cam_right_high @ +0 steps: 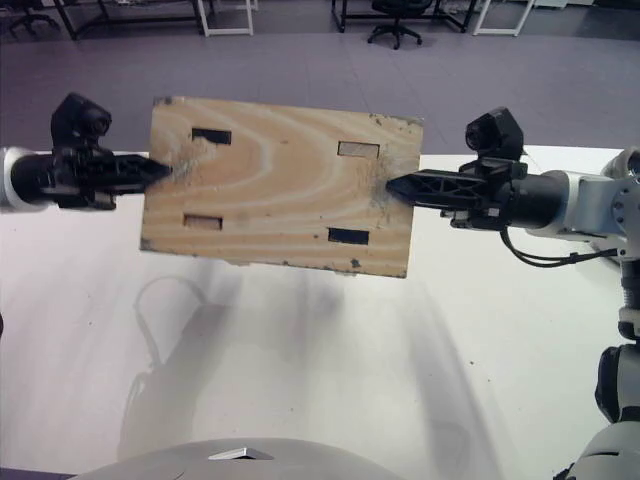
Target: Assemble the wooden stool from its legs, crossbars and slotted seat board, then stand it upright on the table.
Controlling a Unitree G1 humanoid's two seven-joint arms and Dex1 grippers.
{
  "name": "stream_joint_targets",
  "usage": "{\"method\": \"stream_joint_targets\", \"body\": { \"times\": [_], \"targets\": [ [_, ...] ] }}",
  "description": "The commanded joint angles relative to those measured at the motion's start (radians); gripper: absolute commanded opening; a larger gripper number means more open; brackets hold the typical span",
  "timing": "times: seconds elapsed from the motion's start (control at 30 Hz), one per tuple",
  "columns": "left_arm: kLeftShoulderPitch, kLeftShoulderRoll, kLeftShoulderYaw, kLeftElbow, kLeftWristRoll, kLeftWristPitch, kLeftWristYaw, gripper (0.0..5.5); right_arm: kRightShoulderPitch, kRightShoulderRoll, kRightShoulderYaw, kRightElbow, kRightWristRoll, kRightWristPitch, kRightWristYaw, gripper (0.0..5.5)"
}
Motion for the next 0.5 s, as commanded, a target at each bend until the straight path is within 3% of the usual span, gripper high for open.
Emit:
{"method": "stream_joint_targets", "body": {
  "times": [0.03,0.07,0.13,0.2,0.33,0.5],
  "targets": [
    [-0.29,0.07,-0.346,0.183,-0.416,0.085,0.111,1.31,0.015,0.152,-0.114,-0.061,0.27,-0.002,-0.151,1.37],
    [-0.298,0.1,-0.435,0.173,-0.471,0.085,0.103,1.31,0.101,0.197,-0.172,-0.11,0.27,-0.028,-0.178,1.37],
    [-0.322,0.168,-0.605,0.134,-0.519,0.085,0.036,1.31,0.337,0.76,-0.213,-0.691,0.27,-0.641,-0.862,1.37],
    [-0.317,0.232,-0.717,0.076,-0.524,0.085,-0.03,1.31,0.466,1.048,-0.139,-1.059,0.27,-1.069,-1.322,1.37],
    [-0.351,0.269,-0.833,0.048,-0.524,0.085,-0.123,1.31,0.378,1.184,-0.069,-1.276,0.27,-1.409,-1.702,1.38],
    [-0.274,0.357,-0.85,-0.092,-0.524,0.085,-0.203,1.31,0.047,1.243,-0.215,-1.291,0.27,-1.62,-1.989,1.36]
  ]
}}
